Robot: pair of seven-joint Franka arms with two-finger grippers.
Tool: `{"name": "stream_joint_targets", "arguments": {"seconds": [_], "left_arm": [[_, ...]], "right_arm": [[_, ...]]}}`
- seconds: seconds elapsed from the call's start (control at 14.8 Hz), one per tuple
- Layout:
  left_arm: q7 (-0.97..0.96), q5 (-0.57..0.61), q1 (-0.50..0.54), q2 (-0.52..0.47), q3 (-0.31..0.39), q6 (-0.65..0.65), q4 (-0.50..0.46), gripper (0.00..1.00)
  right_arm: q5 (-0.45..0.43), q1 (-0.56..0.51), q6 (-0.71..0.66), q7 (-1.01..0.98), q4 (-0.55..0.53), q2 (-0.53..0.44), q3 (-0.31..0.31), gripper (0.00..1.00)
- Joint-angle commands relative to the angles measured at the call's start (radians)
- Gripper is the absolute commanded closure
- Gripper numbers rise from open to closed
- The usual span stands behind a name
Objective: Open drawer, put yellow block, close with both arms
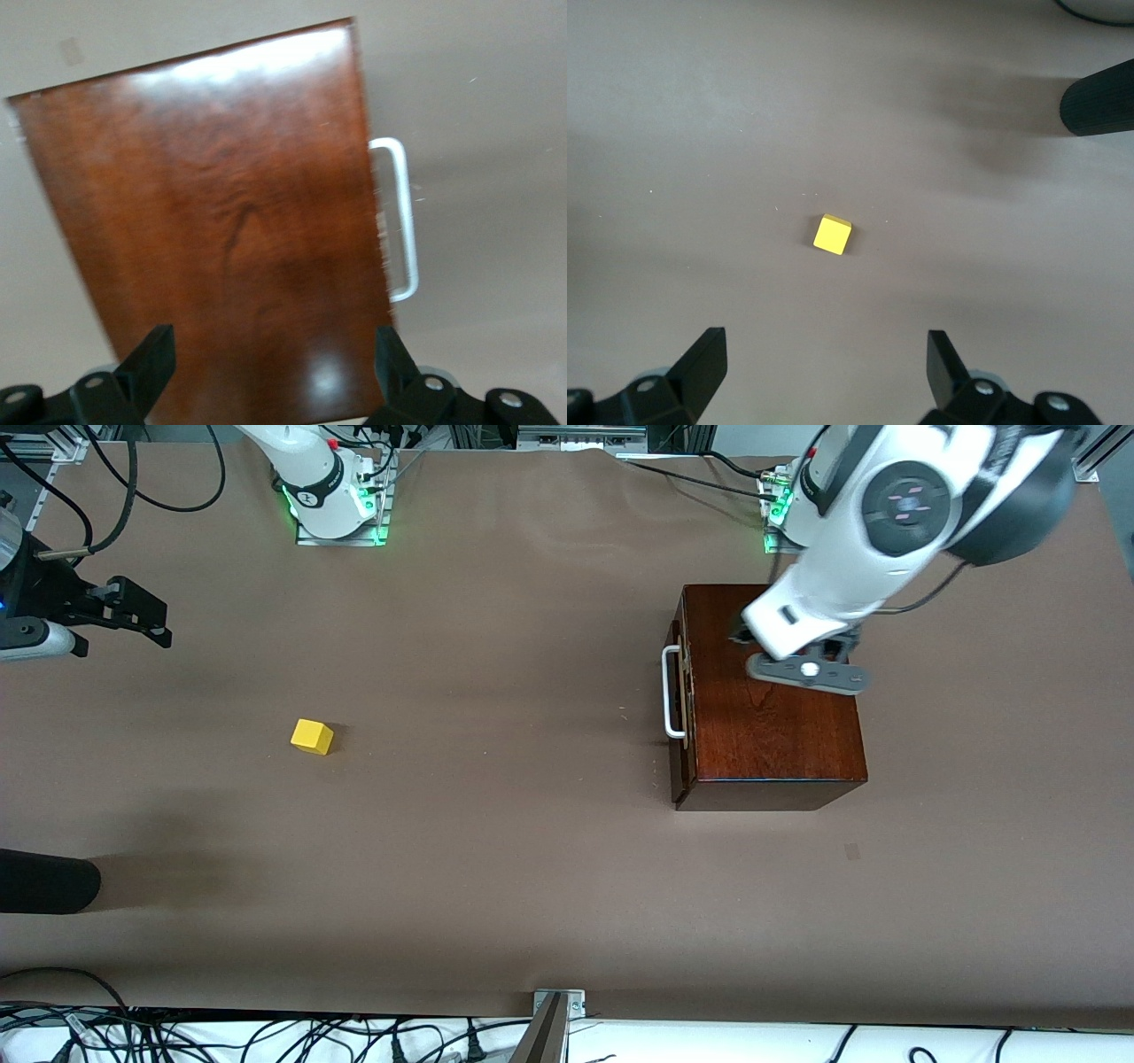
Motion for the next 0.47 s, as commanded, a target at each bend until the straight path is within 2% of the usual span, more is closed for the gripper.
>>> {"name": "stream_joint_targets", "arguments": {"seconds": [0.0,0.27,0.4], "left_arm": [[-0.117,0.013,-0.064,0.14,-0.017,0.01,0.126,0.0],[-0.26,0.042,-0.184,0.216,-0.012,0.106,0.121,0.0],[-0.289,0.134,-0.23,0.259,-0.014,0.124,0.114,0.0]], "right_arm": [[-0.004,0.0,-0.008,0.007,0.023,0.009,0.0,0.0],[-0.004,0.0,-0.007,0.007,0.023,0.009,0.0,0.0],[-0.004,0.0,-0.007,0.007,0.024,0.009,0.0,0.0]]}}
